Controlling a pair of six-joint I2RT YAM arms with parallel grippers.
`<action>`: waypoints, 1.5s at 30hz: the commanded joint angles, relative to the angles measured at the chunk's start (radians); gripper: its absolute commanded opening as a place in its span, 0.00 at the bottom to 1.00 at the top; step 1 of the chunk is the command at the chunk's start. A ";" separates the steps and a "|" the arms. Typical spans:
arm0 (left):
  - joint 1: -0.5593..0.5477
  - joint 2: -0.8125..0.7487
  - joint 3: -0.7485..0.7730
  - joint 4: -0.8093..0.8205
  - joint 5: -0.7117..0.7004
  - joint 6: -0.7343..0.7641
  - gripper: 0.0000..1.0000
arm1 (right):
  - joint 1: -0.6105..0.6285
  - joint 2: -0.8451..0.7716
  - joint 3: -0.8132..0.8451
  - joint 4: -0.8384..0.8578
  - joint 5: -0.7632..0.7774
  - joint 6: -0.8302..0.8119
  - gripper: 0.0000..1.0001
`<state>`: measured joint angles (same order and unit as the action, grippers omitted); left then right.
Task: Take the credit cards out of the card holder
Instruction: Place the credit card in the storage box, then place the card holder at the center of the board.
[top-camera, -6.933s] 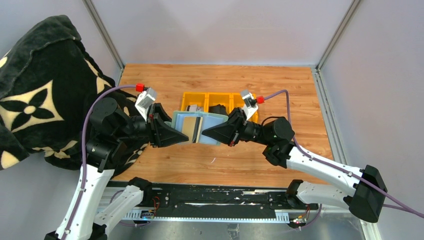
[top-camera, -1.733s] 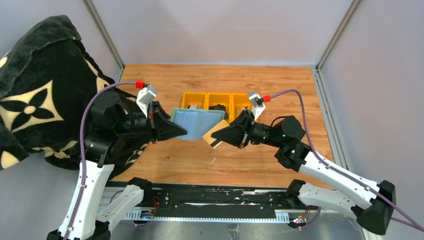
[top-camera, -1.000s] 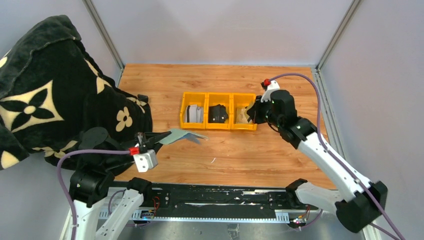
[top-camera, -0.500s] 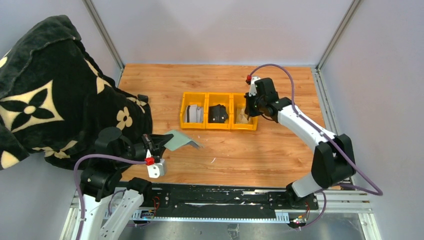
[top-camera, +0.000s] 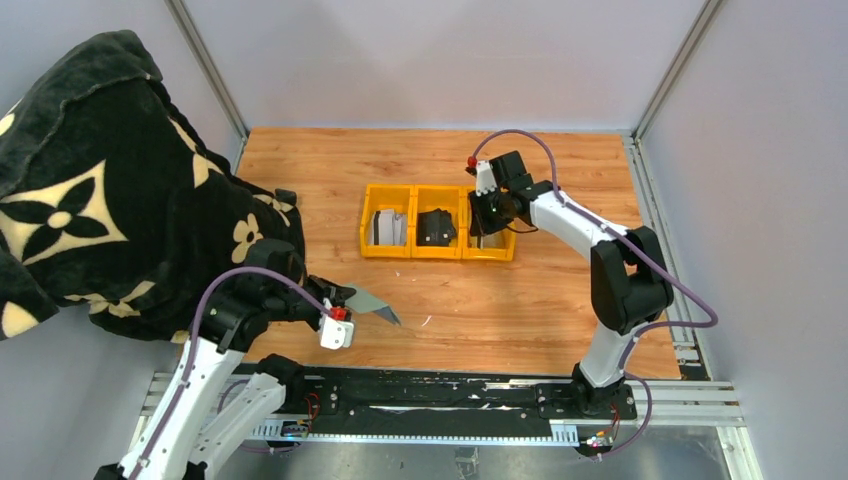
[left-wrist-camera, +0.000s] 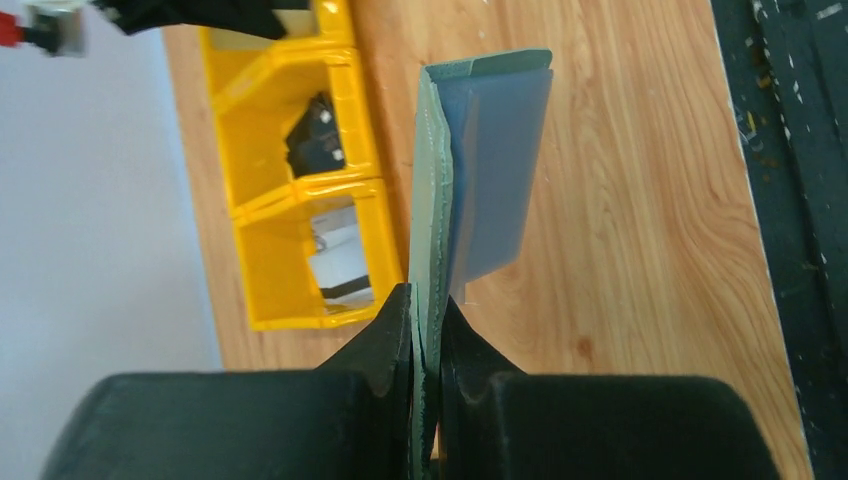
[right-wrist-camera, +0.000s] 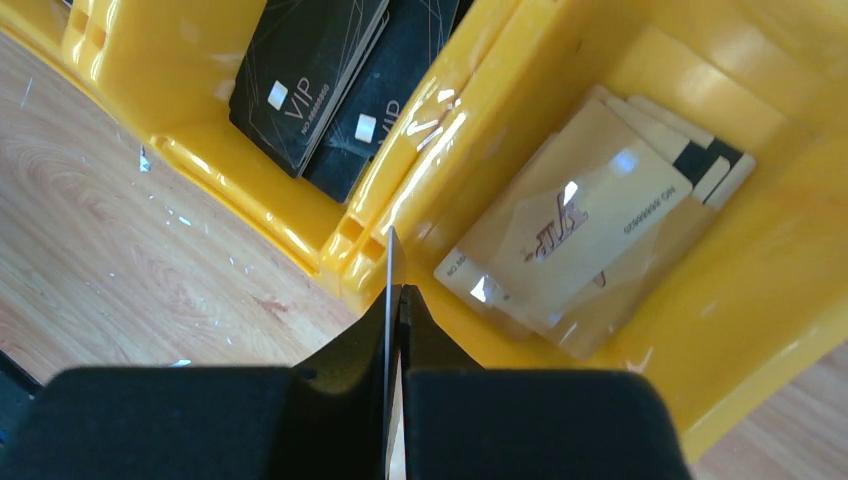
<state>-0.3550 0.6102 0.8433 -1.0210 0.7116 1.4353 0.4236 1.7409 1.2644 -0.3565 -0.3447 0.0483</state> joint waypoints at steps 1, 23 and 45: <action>-0.033 0.074 -0.009 -0.053 -0.114 0.092 0.00 | -0.016 0.061 0.071 -0.072 -0.031 -0.075 0.05; -0.231 0.500 -0.029 0.238 -0.542 -0.050 0.00 | -0.045 -0.097 0.112 -0.063 0.148 0.016 0.51; -0.364 0.711 -0.101 0.575 -0.756 -0.174 0.13 | -0.045 -0.593 -0.291 0.203 0.082 0.244 0.52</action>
<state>-0.7078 1.2854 0.6937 -0.5213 0.0128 1.3251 0.3882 1.1805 1.0122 -0.1764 -0.2550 0.2501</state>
